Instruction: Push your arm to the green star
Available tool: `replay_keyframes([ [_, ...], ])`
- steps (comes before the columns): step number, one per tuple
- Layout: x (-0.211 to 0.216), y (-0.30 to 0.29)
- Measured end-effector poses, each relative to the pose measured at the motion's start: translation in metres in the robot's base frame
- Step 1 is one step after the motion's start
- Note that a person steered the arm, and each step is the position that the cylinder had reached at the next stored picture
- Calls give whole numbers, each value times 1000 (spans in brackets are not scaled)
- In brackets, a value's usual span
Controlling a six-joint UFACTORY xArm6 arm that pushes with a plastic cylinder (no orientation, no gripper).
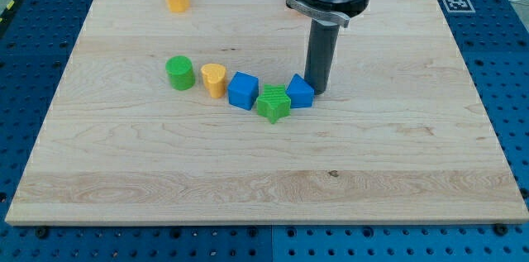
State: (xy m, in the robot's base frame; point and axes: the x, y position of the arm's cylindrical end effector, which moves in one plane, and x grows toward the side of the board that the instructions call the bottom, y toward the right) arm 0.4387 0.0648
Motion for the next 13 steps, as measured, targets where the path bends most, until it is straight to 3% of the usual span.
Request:
replay_keyframes([
  [1,-4,5],
  [3,-61,73],
  [4,-67,107],
  [7,-32,221],
  [9,39,171],
  [13,74,78],
])
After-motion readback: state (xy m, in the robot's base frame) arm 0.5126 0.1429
